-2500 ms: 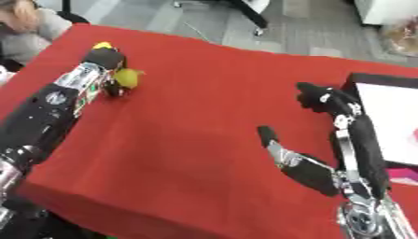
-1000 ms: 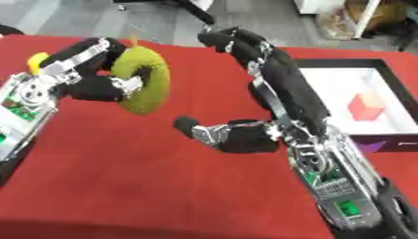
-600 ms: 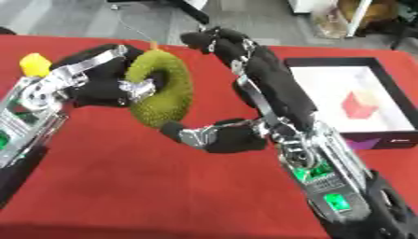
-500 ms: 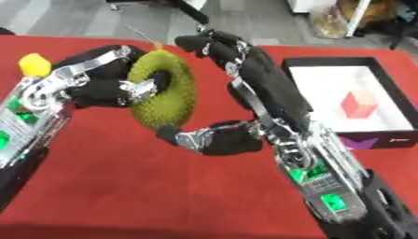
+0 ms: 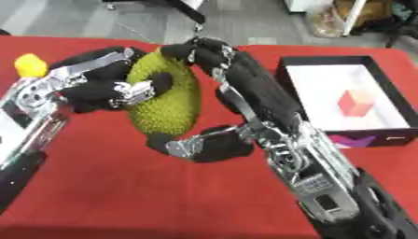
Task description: Pick up the objects with one hand, pass them to the other hand, and then place them into the box on the other side of the table.
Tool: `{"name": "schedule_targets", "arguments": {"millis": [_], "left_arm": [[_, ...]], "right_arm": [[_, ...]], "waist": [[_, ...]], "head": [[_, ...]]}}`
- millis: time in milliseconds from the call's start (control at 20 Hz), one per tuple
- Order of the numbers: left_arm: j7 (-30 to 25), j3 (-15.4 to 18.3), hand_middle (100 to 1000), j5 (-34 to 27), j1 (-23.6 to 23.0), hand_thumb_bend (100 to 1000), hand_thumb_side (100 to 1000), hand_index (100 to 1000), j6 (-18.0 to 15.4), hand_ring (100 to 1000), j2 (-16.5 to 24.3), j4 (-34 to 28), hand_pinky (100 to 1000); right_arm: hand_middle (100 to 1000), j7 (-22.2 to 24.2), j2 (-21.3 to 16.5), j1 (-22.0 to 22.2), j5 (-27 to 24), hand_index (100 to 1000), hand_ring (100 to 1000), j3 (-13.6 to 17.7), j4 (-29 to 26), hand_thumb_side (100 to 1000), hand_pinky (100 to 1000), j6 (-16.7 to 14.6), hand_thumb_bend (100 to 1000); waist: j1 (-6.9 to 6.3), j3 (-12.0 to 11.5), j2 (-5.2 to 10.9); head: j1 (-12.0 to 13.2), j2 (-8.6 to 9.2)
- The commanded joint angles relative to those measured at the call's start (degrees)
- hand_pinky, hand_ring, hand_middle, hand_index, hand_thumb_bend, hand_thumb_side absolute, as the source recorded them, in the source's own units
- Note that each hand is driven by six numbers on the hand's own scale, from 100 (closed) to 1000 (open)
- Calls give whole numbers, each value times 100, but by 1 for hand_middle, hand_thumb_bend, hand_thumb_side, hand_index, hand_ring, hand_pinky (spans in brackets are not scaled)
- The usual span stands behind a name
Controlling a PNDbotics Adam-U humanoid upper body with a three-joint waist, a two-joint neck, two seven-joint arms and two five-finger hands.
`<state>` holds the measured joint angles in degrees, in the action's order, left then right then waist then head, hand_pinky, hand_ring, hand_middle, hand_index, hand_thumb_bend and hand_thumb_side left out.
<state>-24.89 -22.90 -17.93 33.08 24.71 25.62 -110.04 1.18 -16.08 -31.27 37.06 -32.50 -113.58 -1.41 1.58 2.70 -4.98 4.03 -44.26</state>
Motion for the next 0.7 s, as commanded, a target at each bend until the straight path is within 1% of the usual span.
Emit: {"name": "schedule_targets", "arguments": {"millis": [50,350,450,550,600,650,700], "left_arm": [[-65,5,382,-145,134,100,413,469,27,445,48,-262,609],[-160,-1,395,-329,83,100,430,482,102,459,96,-394,618],[-209,3,403,-407,71,100,437,489,113,465,112,-437,623],[-277,6,421,-465,65,100,462,509,97,480,123,-451,633],[-314,9,421,-480,62,100,462,509,84,480,129,-453,633],[-354,11,444,-489,55,100,483,533,67,495,134,-454,642],[-397,13,468,-490,47,100,515,563,50,511,141,-455,651]], "right_arm": [[687,38,-56,-53,-28,843,682,-3,-101,414,653,8,601],[674,70,-69,-26,-12,835,664,-20,-101,347,631,49,526],[657,71,-70,-17,-11,820,649,-22,-101,310,613,67,476],[579,23,-67,-10,-18,743,581,-11,-101,274,537,104,326],[579,-24,-68,-9,-31,743,581,-8,-101,274,537,131,326],[489,-103,-66,-9,-47,645,514,4,-101,269,472,166,190],[430,-215,-65,-11,-66,569,464,15,-101,268,419,204,110]], "waist": [[-7,-8,59],[-11,-9,54],[-11,-11,54],[-11,-16,55],[-10,-19,56],[-9,-21,58],[-7,-24,59]], "head": [[-21,15],[-58,15],[-70,15],[-79,15],[-83,15],[-83,15],[-83,15]]}}
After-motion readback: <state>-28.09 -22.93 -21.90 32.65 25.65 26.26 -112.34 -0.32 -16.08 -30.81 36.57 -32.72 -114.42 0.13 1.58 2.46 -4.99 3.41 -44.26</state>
